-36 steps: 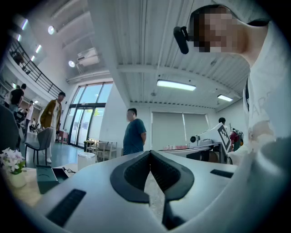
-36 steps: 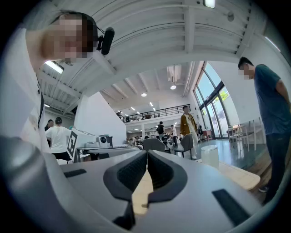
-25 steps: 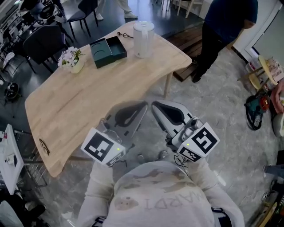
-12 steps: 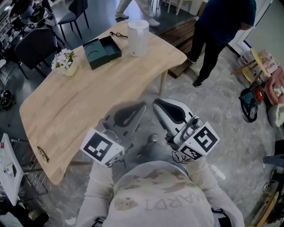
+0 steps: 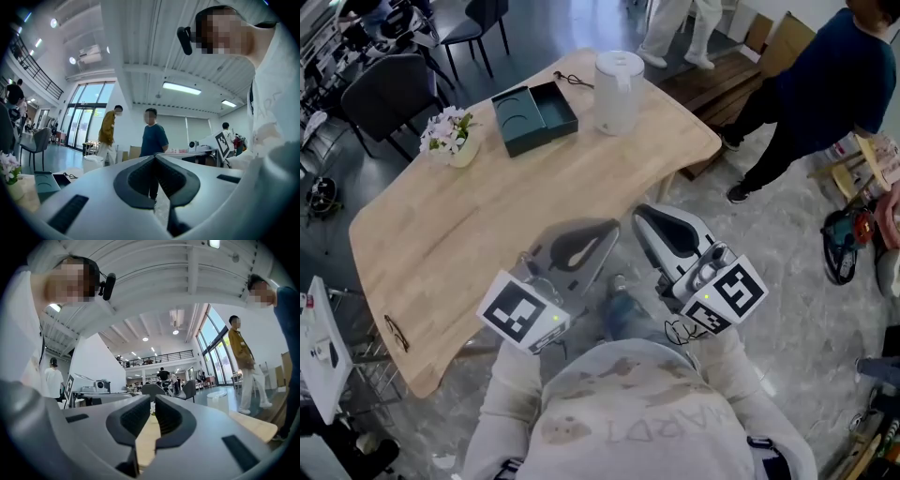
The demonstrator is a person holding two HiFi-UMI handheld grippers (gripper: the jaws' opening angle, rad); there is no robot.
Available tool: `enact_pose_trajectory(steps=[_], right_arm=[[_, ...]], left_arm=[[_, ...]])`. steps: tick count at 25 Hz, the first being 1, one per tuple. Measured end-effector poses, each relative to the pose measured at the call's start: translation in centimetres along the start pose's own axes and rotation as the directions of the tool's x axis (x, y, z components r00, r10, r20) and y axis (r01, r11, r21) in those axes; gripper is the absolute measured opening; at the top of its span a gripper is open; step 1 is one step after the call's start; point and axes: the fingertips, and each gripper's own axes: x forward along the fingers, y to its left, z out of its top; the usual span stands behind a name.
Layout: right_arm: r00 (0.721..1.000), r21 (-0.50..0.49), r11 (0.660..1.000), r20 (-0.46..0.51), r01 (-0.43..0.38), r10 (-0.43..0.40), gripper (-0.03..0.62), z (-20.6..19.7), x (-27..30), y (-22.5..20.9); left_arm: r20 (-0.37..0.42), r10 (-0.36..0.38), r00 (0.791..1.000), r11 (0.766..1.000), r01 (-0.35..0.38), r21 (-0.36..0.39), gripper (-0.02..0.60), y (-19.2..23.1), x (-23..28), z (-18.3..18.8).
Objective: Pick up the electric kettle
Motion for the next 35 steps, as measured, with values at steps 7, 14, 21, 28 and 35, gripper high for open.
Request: enact_pose_trajectory(steps=[7,14,21,28,35], right_arm=[[0.999,0.005,0.999,-0.029,-0.037,0.037,0.020,0.0,5.1,-6.6],[0.996,0.016,0.999,-0.074,-0.047,0.048,0.021,-1.1,8.7,-13.6],[0.987,0.020,0.998,-0.147,-0.058,0.060,0.139,-4.1,11.5,-19.8],[0.971,0.023,0.998,-0.227,-0.066,0.069,0.163,-7.3,13.9,-25.9],[0.947,0.021,0.995,-0.306,-0.102,0.103,0.172,-10.3,16.1,-29.7]], left_arm=[[0.004,0.015,1.000,1.000,-0.015,-0.020,0.012,6.4,4.9,0.1],[0.022,0.034,0.999,0.999,-0.033,-0.037,0.012,11.3,9.3,0.0],[-0.005,0.049,0.999,0.997,-0.049,-0.055,0.012,14.5,12.3,-1.3],[-0.053,0.068,0.996,0.992,-0.073,-0.100,0.012,16.6,14.5,-2.7],[-0.080,0.082,0.993,0.988,-0.091,-0.122,0.012,18.2,15.8,-3.8]])
